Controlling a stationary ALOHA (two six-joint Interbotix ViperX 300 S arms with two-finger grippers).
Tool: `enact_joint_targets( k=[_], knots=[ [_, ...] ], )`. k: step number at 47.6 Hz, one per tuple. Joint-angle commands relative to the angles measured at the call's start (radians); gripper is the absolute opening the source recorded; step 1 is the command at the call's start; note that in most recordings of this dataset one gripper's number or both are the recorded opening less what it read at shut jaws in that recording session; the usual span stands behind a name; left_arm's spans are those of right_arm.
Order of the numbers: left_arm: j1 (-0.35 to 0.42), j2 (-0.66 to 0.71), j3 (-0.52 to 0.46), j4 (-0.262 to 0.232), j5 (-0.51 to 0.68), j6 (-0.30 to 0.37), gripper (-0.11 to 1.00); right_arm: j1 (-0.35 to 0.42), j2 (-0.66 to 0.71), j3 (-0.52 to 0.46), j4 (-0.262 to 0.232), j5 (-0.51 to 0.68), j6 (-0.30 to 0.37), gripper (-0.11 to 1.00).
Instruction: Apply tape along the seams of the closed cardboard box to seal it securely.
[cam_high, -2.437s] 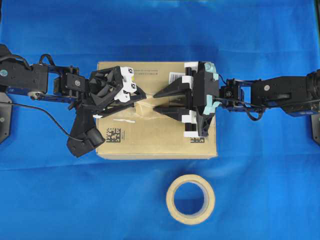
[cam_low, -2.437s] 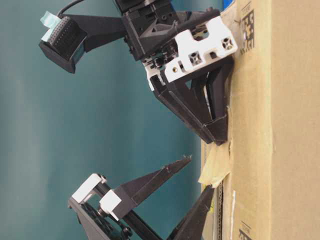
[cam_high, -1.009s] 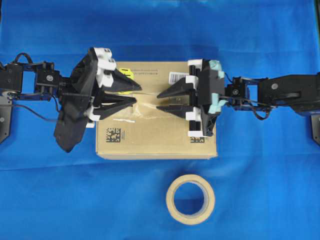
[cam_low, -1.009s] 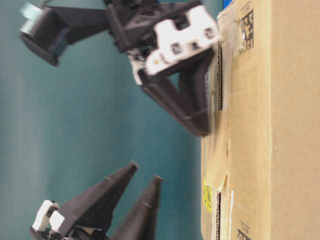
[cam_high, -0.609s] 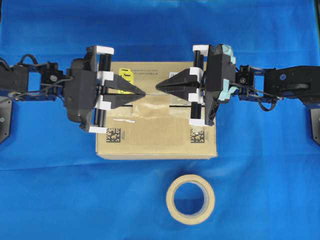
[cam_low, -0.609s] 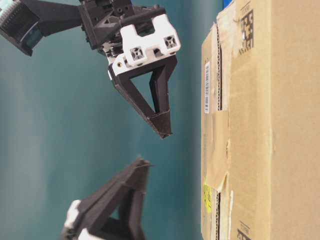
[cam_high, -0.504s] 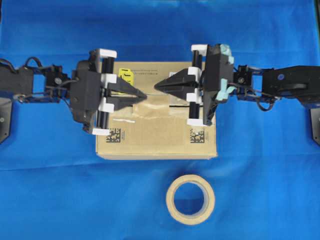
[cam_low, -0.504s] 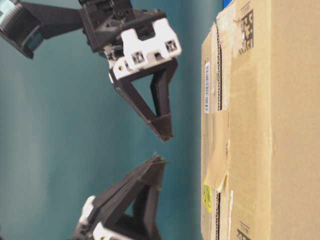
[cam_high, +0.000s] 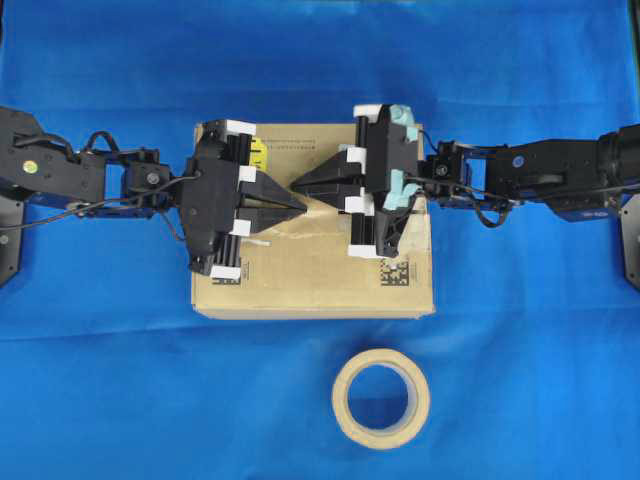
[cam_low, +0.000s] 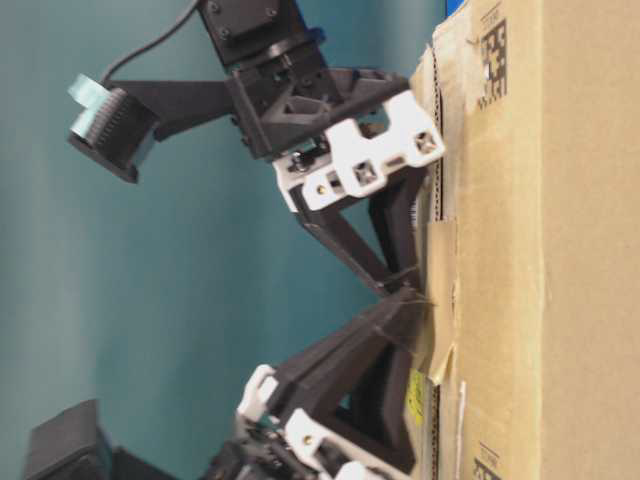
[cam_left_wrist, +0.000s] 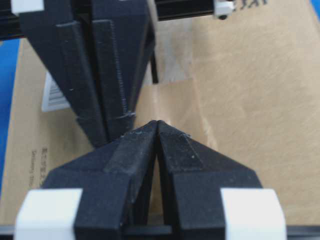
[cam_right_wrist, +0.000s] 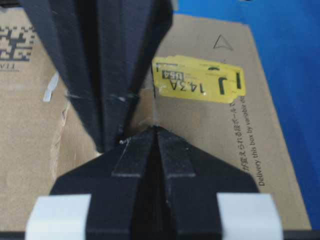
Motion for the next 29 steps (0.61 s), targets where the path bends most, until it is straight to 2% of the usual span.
enact_joint_targets(
  k=[1, 12, 29],
  knots=[
    [0.006, 0.006, -0.011, 0.002, -0.009, -0.002, 0.01, 0.014, -0.008, -0.018, 0.003, -0.003, 0.002, 0.00],
    [0.025, 0.023, 0.028, -0.002, -0.009, -0.002, 0.01, 0.034, -0.008, 0.011, 0.008, 0.005, 0.005, 0.00],
    [0.066, -0.025, 0.133, -0.005, -0.009, -0.003, 0.01, 0.034, -0.041, 0.083, 0.025, 0.018, 0.005, 0.00]
  ],
)
